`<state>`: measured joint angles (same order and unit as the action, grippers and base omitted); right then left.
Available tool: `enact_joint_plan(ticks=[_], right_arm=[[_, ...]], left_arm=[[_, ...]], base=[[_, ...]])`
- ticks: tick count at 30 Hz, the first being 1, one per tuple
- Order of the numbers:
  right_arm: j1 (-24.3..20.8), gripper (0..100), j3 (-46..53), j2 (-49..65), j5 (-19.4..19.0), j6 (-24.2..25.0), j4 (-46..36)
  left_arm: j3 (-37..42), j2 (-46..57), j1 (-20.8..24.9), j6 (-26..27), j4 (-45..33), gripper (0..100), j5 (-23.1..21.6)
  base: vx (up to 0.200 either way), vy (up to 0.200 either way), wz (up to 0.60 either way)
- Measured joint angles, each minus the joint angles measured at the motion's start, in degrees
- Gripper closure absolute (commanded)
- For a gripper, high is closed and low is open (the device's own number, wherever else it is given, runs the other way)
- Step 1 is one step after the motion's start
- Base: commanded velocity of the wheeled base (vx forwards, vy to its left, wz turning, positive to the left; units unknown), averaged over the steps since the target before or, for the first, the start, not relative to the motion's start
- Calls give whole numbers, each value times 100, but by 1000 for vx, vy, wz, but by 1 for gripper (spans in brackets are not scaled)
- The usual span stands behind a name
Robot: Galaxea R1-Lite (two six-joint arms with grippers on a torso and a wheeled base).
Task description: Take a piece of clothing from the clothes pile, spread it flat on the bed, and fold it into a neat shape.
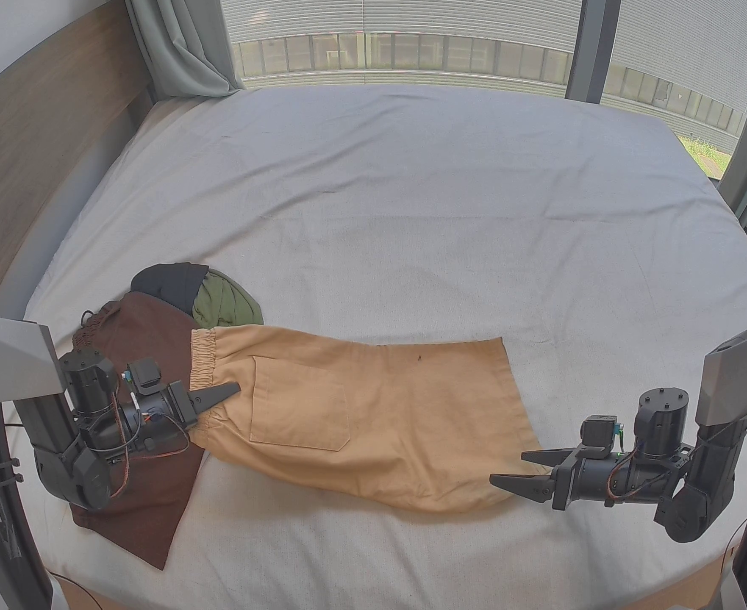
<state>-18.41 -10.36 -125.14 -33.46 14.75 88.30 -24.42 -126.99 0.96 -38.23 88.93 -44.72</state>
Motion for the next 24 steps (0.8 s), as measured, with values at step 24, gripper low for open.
enact_joint_plan(ticks=[24], right_arm=[[-17,0,9,17,5,-26,0]], left_arm=[[-215,50,874,-35,-2,100,657]], base=[[0,0,0]])
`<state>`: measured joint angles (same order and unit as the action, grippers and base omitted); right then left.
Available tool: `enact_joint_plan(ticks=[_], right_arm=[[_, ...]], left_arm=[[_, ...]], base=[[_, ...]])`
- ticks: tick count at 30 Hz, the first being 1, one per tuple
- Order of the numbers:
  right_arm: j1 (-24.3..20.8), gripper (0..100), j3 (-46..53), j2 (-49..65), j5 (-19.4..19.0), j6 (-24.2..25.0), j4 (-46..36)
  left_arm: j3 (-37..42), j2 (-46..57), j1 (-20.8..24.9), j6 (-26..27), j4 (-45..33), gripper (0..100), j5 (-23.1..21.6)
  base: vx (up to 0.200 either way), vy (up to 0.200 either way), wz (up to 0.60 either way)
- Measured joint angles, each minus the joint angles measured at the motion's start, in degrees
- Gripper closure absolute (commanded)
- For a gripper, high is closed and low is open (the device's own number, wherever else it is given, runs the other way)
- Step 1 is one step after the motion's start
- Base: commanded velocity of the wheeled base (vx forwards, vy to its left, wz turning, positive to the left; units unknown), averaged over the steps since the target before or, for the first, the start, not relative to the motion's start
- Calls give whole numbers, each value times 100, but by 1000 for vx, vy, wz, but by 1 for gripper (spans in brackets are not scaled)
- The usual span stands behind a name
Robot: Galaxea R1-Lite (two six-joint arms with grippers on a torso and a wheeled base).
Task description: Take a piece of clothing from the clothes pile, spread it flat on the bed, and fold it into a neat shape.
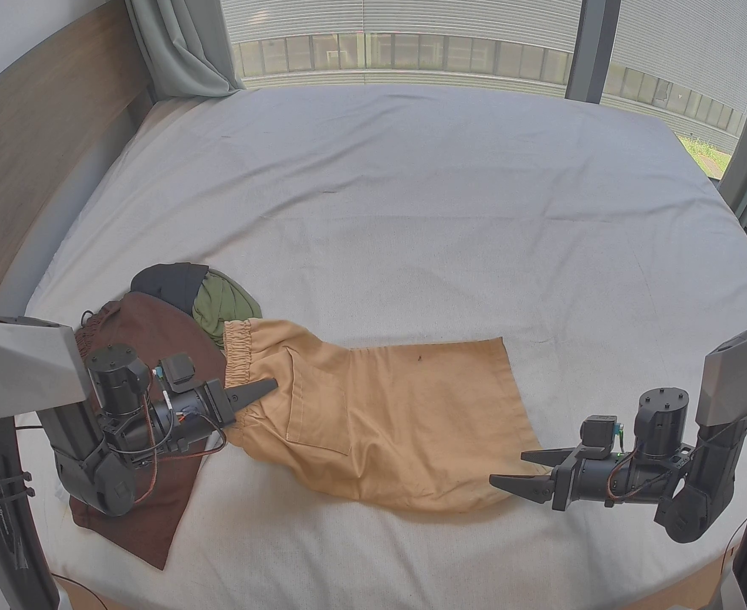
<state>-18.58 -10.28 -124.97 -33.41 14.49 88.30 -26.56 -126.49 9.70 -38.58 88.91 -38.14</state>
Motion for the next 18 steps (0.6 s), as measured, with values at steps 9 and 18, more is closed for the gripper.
enact_joint_plan(ticks=[9,18], right_arm=[[9,0,-2,16,5,0,0],[28,0,-5,49,5,1,0]], left_arm=[[-144,55,256,-272,-1,100,16],[-463,48,589,-447,-4,100,27]], base=[[0,0,0],[0,0,0]])
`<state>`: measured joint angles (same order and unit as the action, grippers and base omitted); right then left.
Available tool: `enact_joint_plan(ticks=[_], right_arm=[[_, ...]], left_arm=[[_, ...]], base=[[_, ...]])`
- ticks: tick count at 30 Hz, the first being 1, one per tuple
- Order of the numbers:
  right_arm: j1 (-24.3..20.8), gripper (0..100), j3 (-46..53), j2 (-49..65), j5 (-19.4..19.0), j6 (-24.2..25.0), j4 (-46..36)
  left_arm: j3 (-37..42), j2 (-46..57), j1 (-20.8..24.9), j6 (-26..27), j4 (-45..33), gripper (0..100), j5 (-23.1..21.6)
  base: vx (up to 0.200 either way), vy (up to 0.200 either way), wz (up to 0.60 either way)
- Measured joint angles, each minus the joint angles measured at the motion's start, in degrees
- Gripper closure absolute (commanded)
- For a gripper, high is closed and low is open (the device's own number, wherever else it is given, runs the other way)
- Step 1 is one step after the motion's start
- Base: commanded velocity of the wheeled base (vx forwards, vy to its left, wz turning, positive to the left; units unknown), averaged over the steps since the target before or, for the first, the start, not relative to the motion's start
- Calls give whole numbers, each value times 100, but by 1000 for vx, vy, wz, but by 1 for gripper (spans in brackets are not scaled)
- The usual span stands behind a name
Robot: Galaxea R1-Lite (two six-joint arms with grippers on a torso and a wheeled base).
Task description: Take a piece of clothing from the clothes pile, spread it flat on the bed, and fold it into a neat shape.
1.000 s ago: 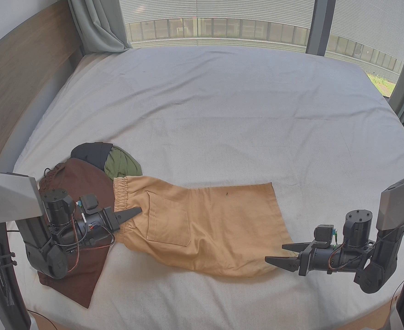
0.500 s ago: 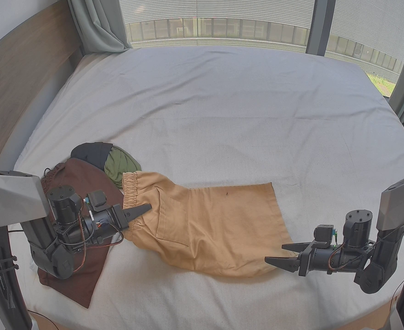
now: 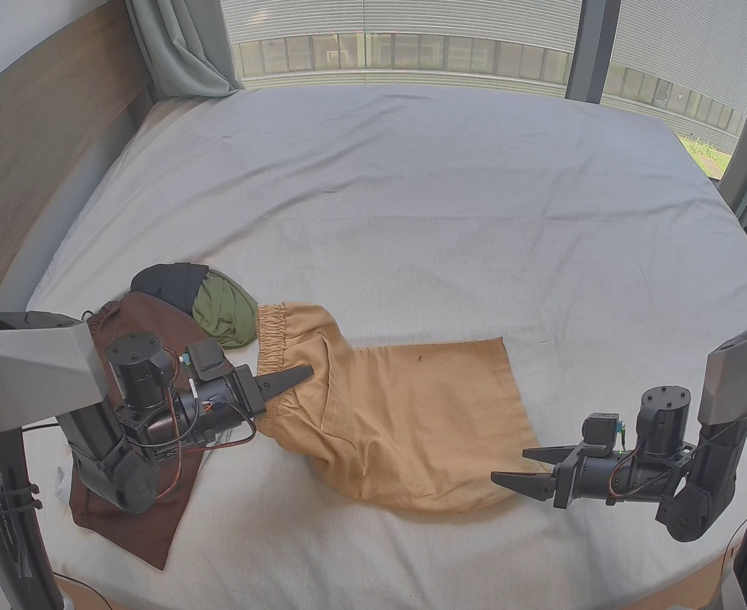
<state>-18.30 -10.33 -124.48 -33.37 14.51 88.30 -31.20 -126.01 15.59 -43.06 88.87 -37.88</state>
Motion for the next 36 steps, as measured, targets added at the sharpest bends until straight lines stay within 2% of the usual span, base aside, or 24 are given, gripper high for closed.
enact_joint_plan(ticks=[7,19,26,36], right_arm=[[48,0,-23,41,0,5,0],[105,0,-87,102,0,21,0],[173,0,-100,133,0,21,0],[254,0,-199,174,0,35,0]], left_arm=[[-276,-28,262,-251,-7,100,73],[-673,-116,657,-377,-38,100,156],[-1023,-358,952,-443,-35,100,405],[-1417,-745,1340,-796,-30,100,468]], base=[[0,0,0],[0,0,0],[0,0,0],[0,0,0]])
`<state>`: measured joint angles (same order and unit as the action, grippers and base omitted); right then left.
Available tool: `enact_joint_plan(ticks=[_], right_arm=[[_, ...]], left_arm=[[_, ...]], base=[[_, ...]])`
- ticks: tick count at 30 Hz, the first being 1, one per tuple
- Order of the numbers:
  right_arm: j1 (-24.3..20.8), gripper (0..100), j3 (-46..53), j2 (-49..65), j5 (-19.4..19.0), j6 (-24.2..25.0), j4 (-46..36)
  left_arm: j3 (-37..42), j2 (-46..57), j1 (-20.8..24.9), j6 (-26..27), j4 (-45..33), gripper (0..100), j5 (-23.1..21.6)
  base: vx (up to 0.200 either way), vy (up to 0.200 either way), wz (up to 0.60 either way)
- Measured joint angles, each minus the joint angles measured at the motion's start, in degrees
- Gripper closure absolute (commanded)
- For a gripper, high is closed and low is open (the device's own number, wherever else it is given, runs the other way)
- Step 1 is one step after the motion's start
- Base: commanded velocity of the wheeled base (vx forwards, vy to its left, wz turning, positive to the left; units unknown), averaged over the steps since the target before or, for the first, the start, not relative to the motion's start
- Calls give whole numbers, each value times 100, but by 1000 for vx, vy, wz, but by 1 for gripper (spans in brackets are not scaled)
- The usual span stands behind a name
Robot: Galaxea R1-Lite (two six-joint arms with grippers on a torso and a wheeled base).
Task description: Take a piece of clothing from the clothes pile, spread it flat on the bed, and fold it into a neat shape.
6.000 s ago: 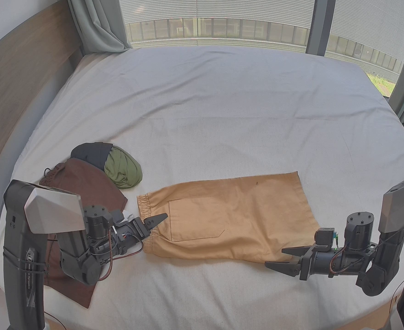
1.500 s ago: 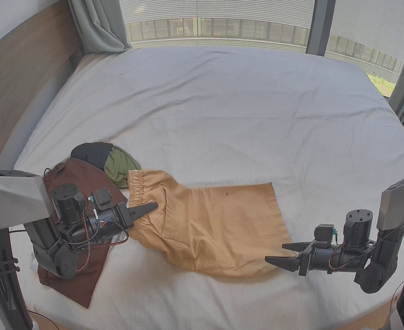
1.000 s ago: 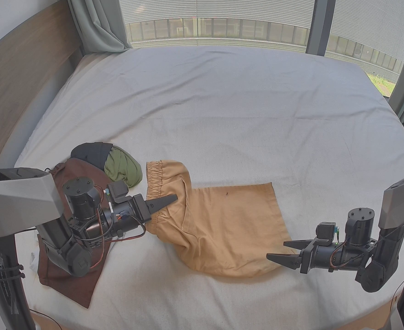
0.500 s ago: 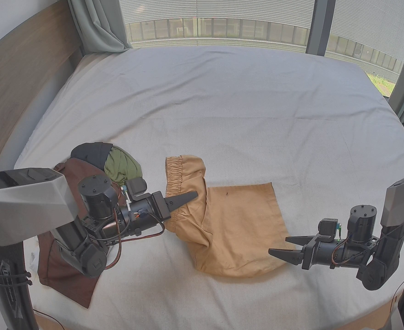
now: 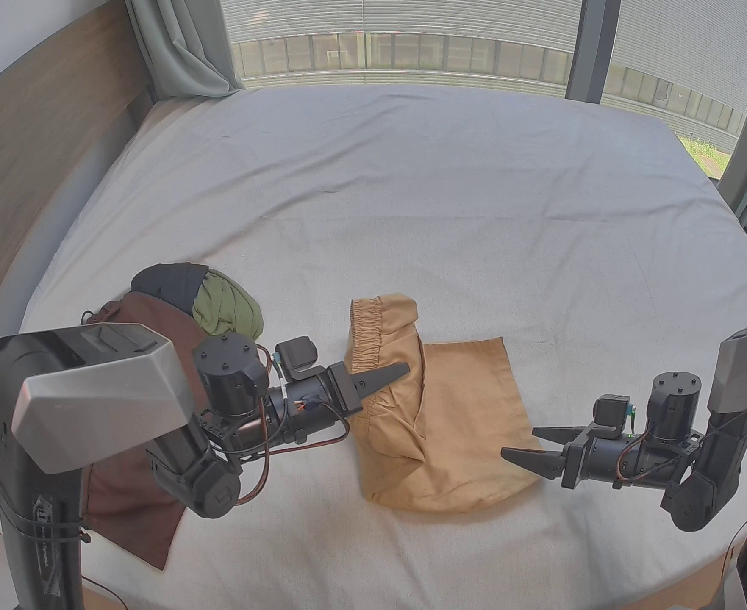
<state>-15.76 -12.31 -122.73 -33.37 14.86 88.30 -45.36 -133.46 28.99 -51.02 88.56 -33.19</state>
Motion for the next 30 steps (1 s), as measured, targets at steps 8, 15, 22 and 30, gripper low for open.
enact_joint_plan(ticks=[8,15,22,30], right_arm=[[59,0,-74,0,0,7,0],[80,0,-100,2,0,9,0],[83,0,-124,5,0,9,0],[74,0,-138,5,0,7,0]], left_arm=[[-408,-372,227,-57,4,100,222],[-640,-650,391,-218,-5,100,240],[-728,-841,491,-229,-5,100,240],[-836,-981,579,-257,-5,0,262]], base=[[0,0,0],[0,0,0],[0,0,0],[0,0,0]])
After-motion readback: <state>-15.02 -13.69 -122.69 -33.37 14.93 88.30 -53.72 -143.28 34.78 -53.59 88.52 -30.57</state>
